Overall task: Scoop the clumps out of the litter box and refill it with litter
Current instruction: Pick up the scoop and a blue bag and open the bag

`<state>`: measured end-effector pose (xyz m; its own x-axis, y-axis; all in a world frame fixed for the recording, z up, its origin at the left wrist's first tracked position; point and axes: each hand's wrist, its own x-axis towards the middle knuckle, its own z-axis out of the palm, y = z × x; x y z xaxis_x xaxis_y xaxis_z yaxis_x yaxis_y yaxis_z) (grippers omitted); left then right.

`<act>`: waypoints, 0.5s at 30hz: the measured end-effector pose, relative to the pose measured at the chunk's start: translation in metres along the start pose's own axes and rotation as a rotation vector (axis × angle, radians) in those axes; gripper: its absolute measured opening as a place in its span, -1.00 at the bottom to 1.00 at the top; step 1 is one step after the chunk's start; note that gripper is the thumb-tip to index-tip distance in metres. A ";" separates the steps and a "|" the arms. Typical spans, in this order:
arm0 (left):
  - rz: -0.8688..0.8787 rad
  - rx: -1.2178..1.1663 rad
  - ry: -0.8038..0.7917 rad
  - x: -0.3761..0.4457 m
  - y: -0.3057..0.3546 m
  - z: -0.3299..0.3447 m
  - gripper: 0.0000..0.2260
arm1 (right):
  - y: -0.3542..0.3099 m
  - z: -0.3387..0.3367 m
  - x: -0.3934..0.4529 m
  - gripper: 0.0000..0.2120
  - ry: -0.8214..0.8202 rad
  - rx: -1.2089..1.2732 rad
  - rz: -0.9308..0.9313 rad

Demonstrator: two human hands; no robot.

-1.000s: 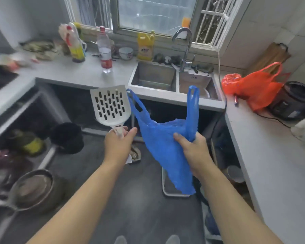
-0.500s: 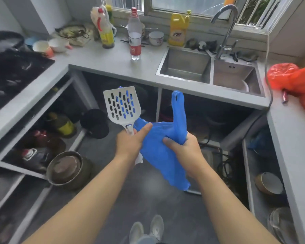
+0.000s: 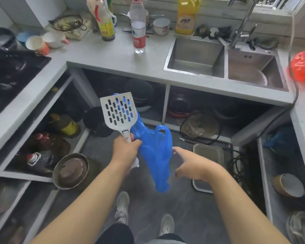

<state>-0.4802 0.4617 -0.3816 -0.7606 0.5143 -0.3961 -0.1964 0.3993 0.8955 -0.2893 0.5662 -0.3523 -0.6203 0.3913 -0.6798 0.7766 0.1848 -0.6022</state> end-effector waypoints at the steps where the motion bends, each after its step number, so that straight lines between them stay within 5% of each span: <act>1: -0.011 0.014 -0.026 0.009 -0.005 -0.005 -0.67 | -0.003 0.000 0.008 -0.31 0.052 -0.038 0.053; 5: -0.014 0.140 -0.169 0.049 -0.019 -0.032 -0.72 | -0.038 0.010 0.049 -0.79 0.414 0.361 0.136; 8: 0.028 0.206 -0.291 0.079 -0.021 -0.056 -0.85 | -0.082 0.020 0.081 -0.64 0.287 0.624 0.143; 11: 0.050 0.219 -0.355 0.104 -0.019 -0.075 -0.79 | -0.115 0.040 0.111 -0.73 0.222 0.474 0.183; 15: -0.032 0.174 -0.254 0.138 -0.020 -0.103 -0.93 | -0.108 0.061 0.145 -0.88 0.481 0.391 0.339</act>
<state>-0.6452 0.4472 -0.4333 -0.5722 0.6642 -0.4812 -0.0918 0.5311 0.8423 -0.4698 0.5481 -0.4118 -0.1632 0.7419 -0.6504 0.7658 -0.3203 -0.5576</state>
